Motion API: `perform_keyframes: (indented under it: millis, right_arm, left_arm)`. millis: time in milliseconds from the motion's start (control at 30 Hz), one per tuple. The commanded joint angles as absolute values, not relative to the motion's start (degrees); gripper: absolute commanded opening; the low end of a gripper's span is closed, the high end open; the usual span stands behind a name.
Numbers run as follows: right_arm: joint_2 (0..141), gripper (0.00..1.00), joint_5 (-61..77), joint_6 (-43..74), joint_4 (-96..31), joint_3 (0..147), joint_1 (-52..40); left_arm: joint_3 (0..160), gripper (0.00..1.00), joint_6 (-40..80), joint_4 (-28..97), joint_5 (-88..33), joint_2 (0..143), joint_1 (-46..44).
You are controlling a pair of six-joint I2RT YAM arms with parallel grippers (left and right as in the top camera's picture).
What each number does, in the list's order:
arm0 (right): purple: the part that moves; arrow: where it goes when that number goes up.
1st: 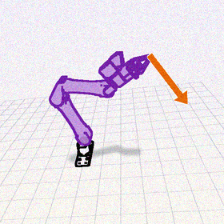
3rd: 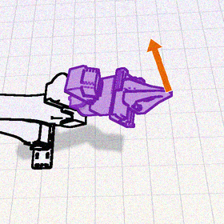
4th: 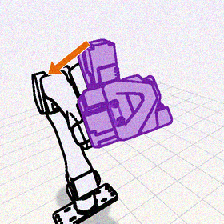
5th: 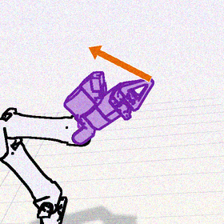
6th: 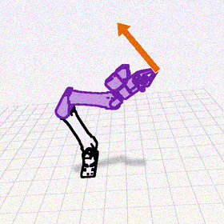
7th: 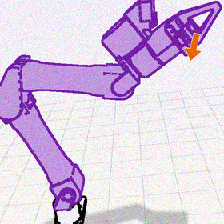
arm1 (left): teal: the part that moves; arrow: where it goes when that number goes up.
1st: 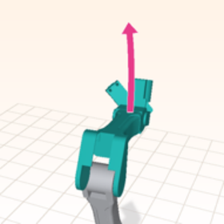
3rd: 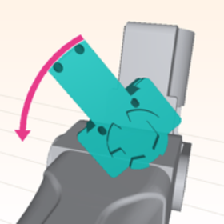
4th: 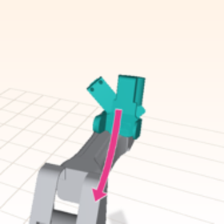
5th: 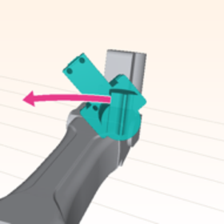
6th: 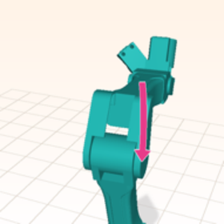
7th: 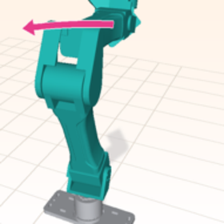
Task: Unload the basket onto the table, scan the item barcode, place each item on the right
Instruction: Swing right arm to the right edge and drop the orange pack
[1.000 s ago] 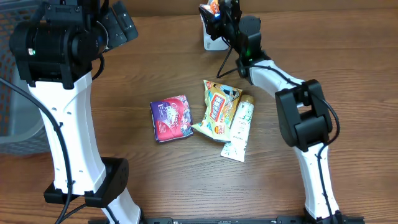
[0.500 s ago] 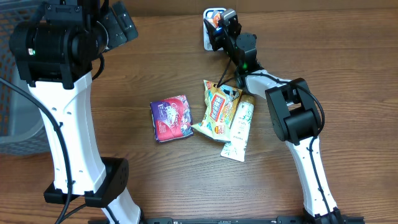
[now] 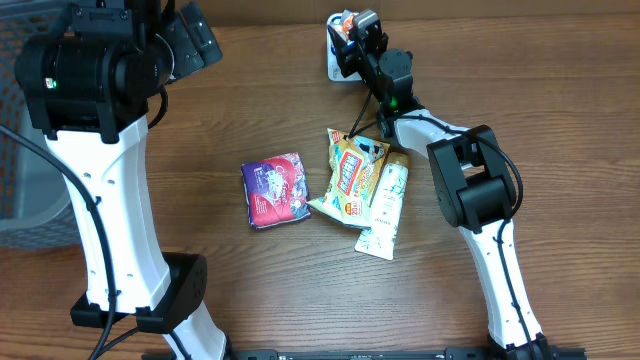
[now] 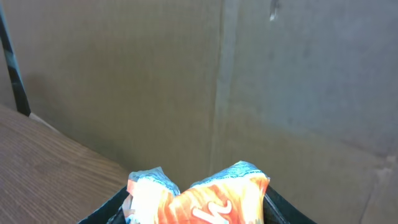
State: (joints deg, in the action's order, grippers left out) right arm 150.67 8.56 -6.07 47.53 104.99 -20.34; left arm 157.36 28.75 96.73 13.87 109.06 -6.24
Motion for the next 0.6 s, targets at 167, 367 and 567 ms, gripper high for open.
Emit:
perform_keyframes:
  millis: [167,367,567]
  right_arm:
    - [148.0,0.51,11.7,-6.5,47.2,106.6,-20.1]
    - [139.8,0.52,11.3,-6.5,37.6,106.6,-19.0]
    - [129.8,0.54,5.6,-6.4,21.7,106.6,-16.3]
  left_arm:
    - [157.2,1.00,28.7,96.8,13.5,109.4,-6.0]
    - [157.2,1.00,28.7,96.8,13.5,109.4,-6.0]
    - [157.2,1.00,28.7,96.8,13.5,109.4,-6.0]
